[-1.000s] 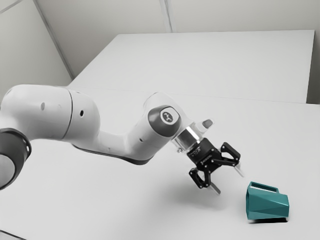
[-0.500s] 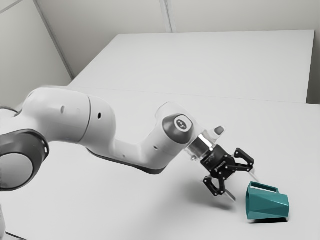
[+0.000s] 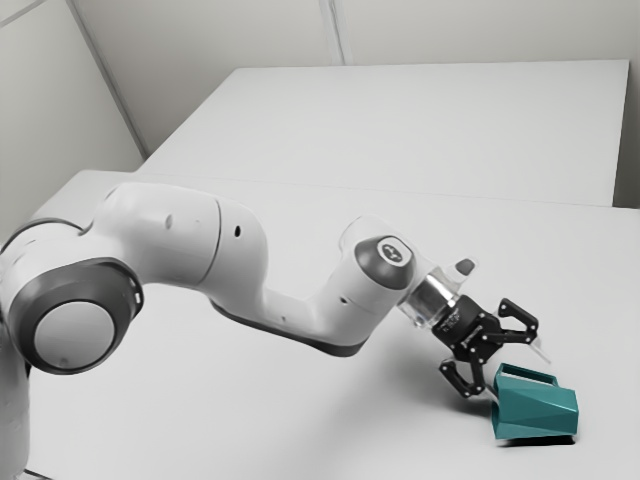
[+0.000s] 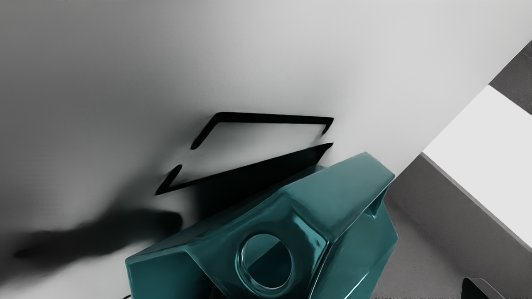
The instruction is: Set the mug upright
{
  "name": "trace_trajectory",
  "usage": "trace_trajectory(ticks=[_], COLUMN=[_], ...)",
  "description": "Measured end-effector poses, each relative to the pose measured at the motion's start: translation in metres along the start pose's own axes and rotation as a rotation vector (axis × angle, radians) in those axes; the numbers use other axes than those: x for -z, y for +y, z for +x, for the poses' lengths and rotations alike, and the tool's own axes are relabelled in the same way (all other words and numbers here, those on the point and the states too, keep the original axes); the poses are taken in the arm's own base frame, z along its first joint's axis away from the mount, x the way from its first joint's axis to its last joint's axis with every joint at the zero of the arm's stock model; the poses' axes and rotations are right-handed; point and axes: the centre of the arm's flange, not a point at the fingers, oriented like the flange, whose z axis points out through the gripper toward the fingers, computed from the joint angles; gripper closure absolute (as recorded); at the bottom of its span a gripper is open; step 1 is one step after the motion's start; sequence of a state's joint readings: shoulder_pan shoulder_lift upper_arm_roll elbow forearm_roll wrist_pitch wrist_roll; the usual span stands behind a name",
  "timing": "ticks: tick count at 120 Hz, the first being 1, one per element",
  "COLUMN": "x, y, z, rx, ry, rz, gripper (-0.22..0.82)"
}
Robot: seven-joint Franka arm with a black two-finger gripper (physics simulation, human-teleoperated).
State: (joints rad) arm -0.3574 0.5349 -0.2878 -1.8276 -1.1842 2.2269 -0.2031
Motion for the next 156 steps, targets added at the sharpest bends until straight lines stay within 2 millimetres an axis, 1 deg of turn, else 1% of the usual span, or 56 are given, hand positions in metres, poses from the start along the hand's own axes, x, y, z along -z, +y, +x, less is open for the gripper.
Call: trace_trajectory(ticks=[19,23,27,38,44,51,60,69,80,91,103,111,119,133,144,156], x=[-0.007,-0.007,-0.007,-0.005,-0.004,0.000,0.000,0.000,-0.001,0.000,0.006,0.019,0.036,0.082,0.117,0.164], y=[0.004,0.005,0.006,0.009,0.011,0.017,0.023,0.027,0.030,0.033,0.039,0.051,0.060,0.077,0.075,0.071], z=[0.000,0.000,0.000,-0.002,-0.004,-0.005,-0.007,-0.010,-0.011,-0.013,-0.018,-0.027,-0.033,-0.043,-0.038,-0.033], rx=[0.013,0.015,0.014,0.006,-0.005,-0.025,-0.044,-0.056,-0.064,-0.071,-0.091,-0.137,-0.184,-0.324,-0.392,-0.437], ry=[-0.015,-0.016,-0.016,-0.013,-0.010,-0.003,0.001,0.003,0.004,0.007,0.017,0.043,0.081,0.205,0.304,0.412], rz=[-0.027,-0.031,-0.034,-0.033,-0.030,-0.025,-0.020,-0.016,-0.014,-0.013,-0.008,0.010,0.036,0.167,0.290,0.419], gripper=[0.00,0.03,0.09,0.34,0.46,0.56,0.64,0.69,0.73,0.75,0.76,0.77,0.77,0.78,0.78,0.78])
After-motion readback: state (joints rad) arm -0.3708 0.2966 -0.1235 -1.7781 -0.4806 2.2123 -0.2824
